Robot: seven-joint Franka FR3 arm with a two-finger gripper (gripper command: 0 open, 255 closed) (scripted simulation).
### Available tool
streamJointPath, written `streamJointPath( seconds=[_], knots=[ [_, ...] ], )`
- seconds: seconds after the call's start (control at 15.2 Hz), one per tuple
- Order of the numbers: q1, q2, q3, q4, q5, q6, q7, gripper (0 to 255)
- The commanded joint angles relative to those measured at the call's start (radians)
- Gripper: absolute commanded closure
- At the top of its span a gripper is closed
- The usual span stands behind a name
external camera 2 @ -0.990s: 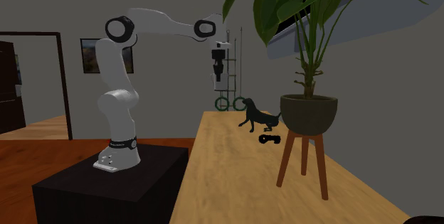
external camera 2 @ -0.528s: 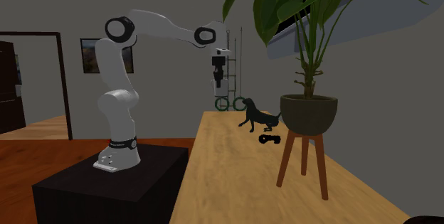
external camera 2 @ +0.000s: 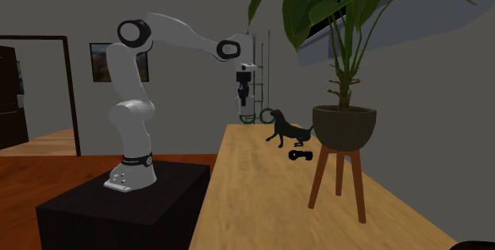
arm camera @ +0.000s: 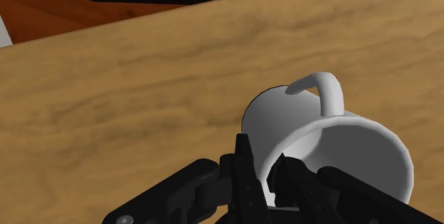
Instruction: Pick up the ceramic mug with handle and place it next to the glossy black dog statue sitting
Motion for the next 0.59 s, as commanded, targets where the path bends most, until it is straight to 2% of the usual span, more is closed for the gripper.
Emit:
streamJointPath(
  seconds=[0.0,0.53],
  knots=[
    [0.000,0.004,0.001,-0.022,0.000,0.027,-0.001,255],
    [0.002,0.026,0.005,-0.107,0.000,0.134,-0.004,255]
  ],
)
